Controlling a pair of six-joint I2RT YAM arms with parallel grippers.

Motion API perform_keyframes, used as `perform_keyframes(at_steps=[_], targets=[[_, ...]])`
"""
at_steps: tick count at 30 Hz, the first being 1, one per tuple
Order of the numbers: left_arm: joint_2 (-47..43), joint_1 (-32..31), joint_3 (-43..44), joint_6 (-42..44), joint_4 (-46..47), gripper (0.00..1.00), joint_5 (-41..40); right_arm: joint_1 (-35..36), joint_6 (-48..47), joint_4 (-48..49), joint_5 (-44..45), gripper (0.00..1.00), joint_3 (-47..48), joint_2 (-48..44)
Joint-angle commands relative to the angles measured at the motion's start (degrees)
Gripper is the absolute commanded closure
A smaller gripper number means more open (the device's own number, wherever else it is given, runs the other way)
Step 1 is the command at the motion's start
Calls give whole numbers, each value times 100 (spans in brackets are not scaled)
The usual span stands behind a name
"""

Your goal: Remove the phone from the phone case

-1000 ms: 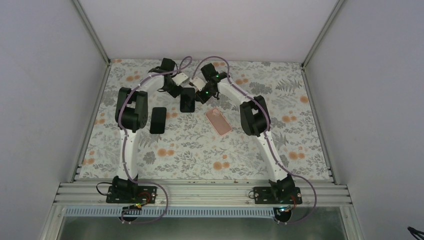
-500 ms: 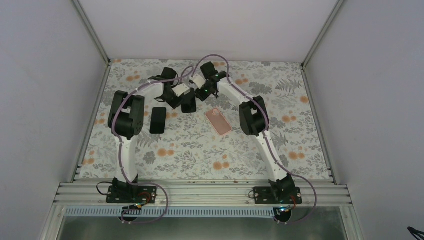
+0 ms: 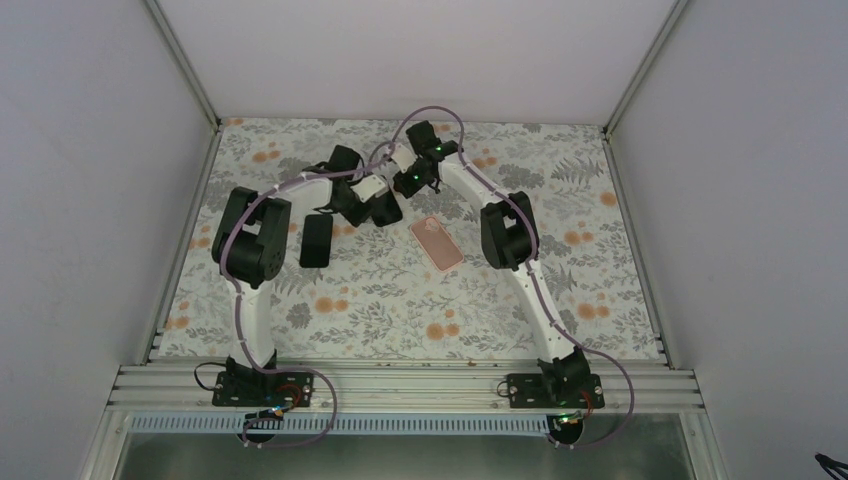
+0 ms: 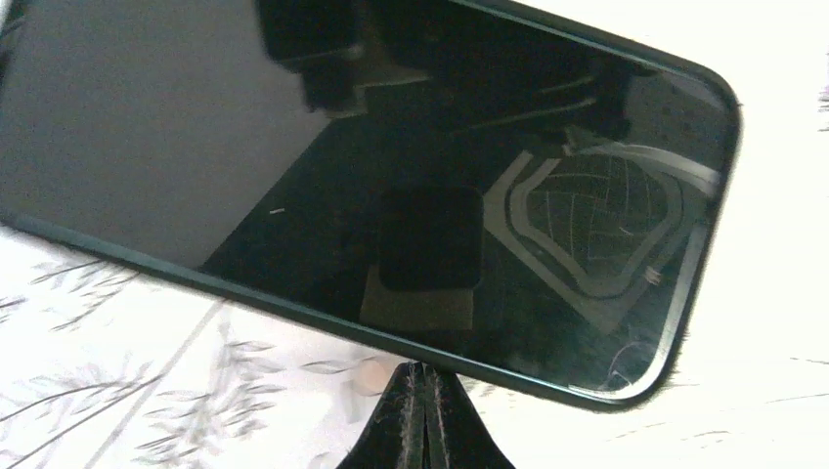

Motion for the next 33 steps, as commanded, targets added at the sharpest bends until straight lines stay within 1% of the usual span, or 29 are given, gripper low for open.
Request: perform_keyframes(at_steps=[1, 4, 8, 12, 13, 14, 15, 16, 18, 19, 20, 21, 22, 23, 24, 25, 26, 27, 29, 33], targets=[[139, -494, -457, -36, -500, 98, 515, -39, 157, -100, -209, 98, 242, 380], [219, -677, -483, 17, -610, 98, 717, -43, 143, -115, -289, 98, 249, 400], [292, -959, -510, 78, -554, 98, 769, -35, 10, -186, -427, 98, 211, 347], [173, -1107, -449, 201, -513, 98, 1003, -74, -10, -83, -219, 97, -101, 95], [27, -1112, -436, 318, -568, 98, 1132, -107, 10, -31, -186, 90, -212, 4], [-174, -1112, -445, 409, -602, 98, 1179, -153, 29, 19, -188, 80, -286, -93], [-400, -1107, -441, 528, -689, 98, 1194, -207, 34, 37, -197, 67, -343, -173], [-657, -1097, -420, 685, -803, 98, 1221, -271, 12, 26, -231, 45, -350, -243], [-1128, -1024, -300, 914, -1092, 97, 1263, -328, -148, -82, -408, 20, -338, -355], [-1354, -920, -206, 1014, -1269, 85, 1337, -335, -276, -161, -487, 5, -325, -409], [-1562, -814, -99, 1070, -1394, 63, 1404, -331, -432, -274, -576, 1, -314, -453], [-1838, -677, -7, 1081, -1472, 43, 1470, -313, -543, -409, -626, 0, -289, -507], [-1962, -537, 73, 1064, -1514, 31, 1525, -289, -615, -468, -636, 0, -253, -529], [-2124, -366, 177, 1053, -1580, 21, 1582, -275, -641, -532, -637, 0, -229, -560], [-2246, -201, 296, 1059, -1688, 14, 1644, -257, -637, -566, -631, 0, -222, -597], [-2351, -34, 413, 1087, -1775, 11, 1699, -238, -615, -600, -618, 0, -220, -641], [-2417, 134, 511, 1107, -1851, 3, 1720, -217, -581, -627, -601, 0, -227, -681], [-2471, 321, 572, 1119, -1862, 0, 1698, -194, -581, -670, -630, 0, -232, -713], [-2628, 760, 558, 1071, -1718, 0, 1685, -119, -641, -712, -671, 0, -302, -813], [-2832, 1626, 295, 801, -1125, 0, 1723, 53, -858, -516, -658, 0, -755, -1141]])
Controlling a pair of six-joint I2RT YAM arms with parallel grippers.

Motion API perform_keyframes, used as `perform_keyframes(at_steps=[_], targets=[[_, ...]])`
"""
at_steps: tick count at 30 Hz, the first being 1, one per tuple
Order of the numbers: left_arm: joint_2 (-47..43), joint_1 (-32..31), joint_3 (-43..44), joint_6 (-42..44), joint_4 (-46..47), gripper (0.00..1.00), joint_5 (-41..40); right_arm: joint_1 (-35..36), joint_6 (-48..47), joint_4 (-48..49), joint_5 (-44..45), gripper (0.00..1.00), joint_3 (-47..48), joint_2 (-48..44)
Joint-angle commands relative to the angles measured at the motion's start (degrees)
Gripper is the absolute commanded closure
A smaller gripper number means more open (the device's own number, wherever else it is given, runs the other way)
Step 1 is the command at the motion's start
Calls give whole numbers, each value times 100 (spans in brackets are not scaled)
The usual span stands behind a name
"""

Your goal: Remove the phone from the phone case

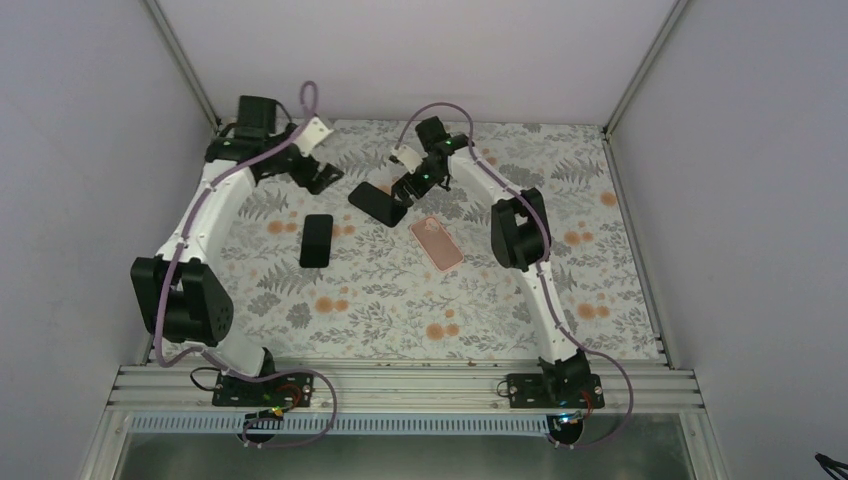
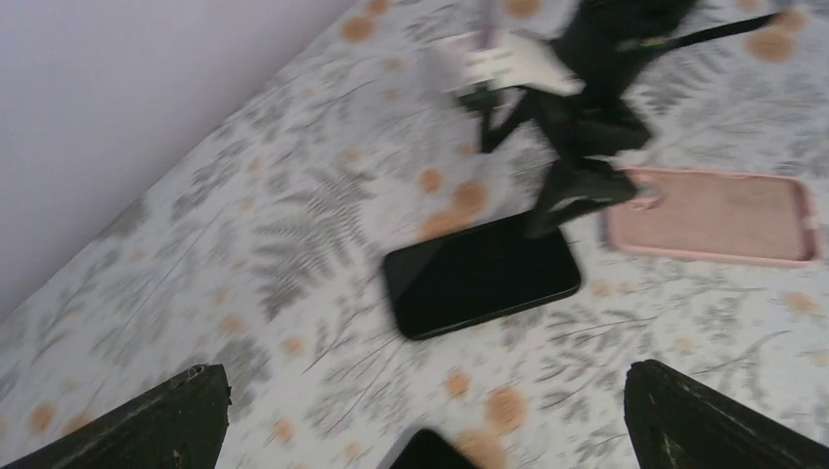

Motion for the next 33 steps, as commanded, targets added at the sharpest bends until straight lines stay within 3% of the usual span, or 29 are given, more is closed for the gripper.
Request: perform_keyframes(at_steps=[1, 6, 11, 33], targets=[[-66, 749, -314, -251, 411, 0, 176, 287, -360, -5, -201, 0, -220, -564], [-209, 1135, -681, -551, 1020, 0, 40, 598, -577, -376, 353, 0, 73, -311], [-213, 1215, -820, -770, 1271, 0, -145, 846, -536, -78, 1158, 0, -51, -214], [-16, 1483, -1344, -905, 1681, 0, 78, 1193, -697, -67, 1496, 0, 246, 397]])
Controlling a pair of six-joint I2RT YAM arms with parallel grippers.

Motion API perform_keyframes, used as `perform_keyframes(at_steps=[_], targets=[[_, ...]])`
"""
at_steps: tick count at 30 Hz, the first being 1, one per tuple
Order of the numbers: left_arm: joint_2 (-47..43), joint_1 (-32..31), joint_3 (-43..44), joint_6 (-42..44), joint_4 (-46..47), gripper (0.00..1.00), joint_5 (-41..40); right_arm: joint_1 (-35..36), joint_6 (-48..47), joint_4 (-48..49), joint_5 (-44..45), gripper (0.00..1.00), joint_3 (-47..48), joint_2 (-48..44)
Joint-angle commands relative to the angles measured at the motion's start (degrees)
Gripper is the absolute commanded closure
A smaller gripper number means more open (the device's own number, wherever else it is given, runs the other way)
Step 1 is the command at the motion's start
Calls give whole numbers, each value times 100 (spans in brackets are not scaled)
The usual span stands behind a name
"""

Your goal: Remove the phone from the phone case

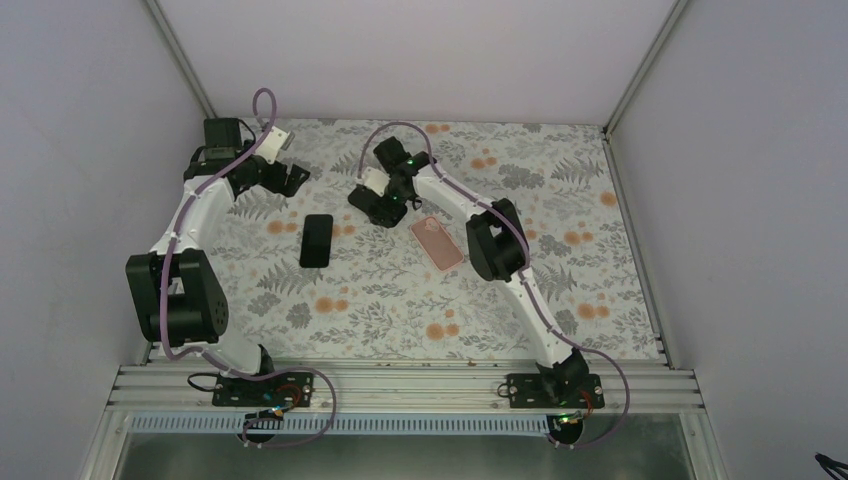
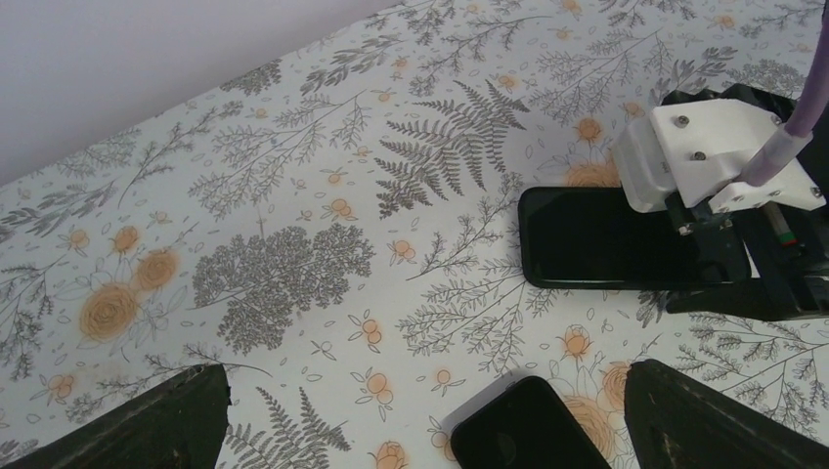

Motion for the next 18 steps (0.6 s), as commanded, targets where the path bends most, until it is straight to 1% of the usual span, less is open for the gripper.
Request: perform_keyframes(at_steps=[1, 3, 4, 6, 7, 9, 12, 14, 18], targets=[[53, 33, -44, -46, 162, 0, 199, 111, -194, -92, 173, 0, 167, 252], [59, 37, -46, -46, 166, 0, 230, 116, -250, -210, 205, 2, 118, 264], [61, 37, -39, -46, 160, 0, 238, 112, -261, -260, 218, 7, 80, 264], [75, 39, -11, -46, 139, 0, 279, 111, -279, -348, 222, 20, -46, 222], [84, 38, 9, -40, 115, 0, 307, 111, -288, -396, 223, 25, -130, 195], [94, 37, 50, -30, 72, 0, 331, 111, -305, -463, 242, 30, -311, 119], [104, 37, 69, -46, 46, 0, 344, 116, -325, -534, 249, 35, -634, -56], [181, 38, 76, -38, -36, 0, 461, 128, -302, -502, 222, 38, -1034, -267], [624, 21, 188, -4, -396, 0, 1044, 169, -188, -48, 243, 40, -1851, -791]])
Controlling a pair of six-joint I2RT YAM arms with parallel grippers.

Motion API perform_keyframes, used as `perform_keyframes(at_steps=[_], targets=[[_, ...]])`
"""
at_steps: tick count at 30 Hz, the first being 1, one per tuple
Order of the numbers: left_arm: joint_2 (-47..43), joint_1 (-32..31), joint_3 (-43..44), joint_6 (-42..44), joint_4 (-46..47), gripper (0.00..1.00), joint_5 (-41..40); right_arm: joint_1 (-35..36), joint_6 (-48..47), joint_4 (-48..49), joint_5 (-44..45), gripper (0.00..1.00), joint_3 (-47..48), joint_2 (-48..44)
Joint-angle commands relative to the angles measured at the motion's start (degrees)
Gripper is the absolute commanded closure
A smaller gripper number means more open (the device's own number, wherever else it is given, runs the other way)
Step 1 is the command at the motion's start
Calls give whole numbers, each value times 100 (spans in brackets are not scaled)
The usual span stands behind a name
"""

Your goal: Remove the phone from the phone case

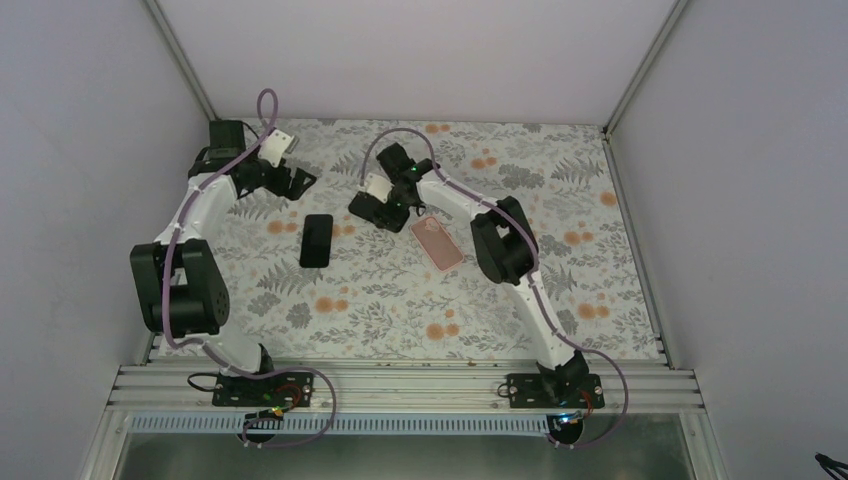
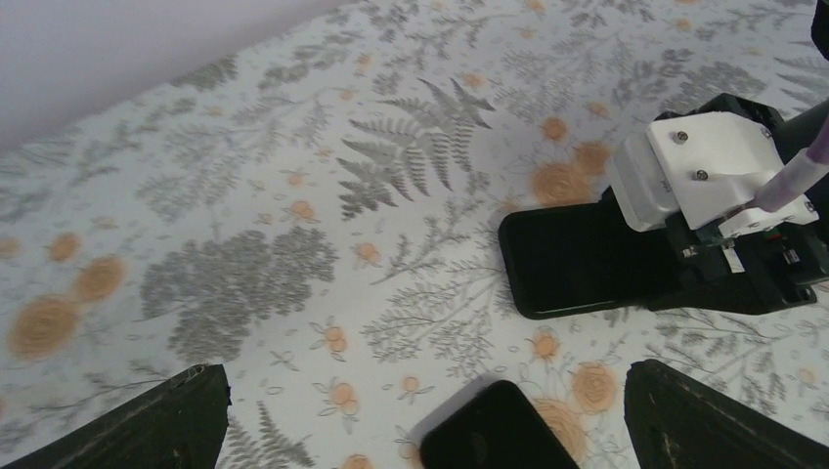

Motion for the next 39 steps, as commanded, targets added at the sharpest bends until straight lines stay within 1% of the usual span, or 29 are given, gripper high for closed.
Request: perform_keyframes(at_steps=[1, 4, 8, 12, 16, 20, 28, 35, 39], targets=[[535, 18, 215, -1, -454, 0, 781, 107, 69, -313, 152, 40, -1044, -452], [751, 13, 243, -20, -479, 0, 1103, 135, 117, 195, 147, 40, -1459, -907], [1099, -110, 416, 21, -622, 0, 1389, 204, 36, 353, 94, 38, -1529, -1214], [1544, -360, 802, 50, -1012, 0, 1807, 348, -58, 522, 261, 38, -1601, -1499], [2029, -617, 1422, 247, -1702, 0, 2402, 414, -66, 591, 412, 38, -1571, -1614], [2413, -664, 1811, 286, -2041, 0, 2366, 435, -60, 692, 508, 39, -1572, -1771], [2652, -640, 1771, 290, -2152, 0, 2594, 479, -62, 781, 576, 38, -1479, -1980], [2888, -671, 1854, 259, -2251, 0, 3064, 587, -63, 731, 614, 38, -1085, -1940], [2991, -692, 1902, 333, -2360, 0, 3178, 632, -28, 687, 603, 37, -803, -1892]])
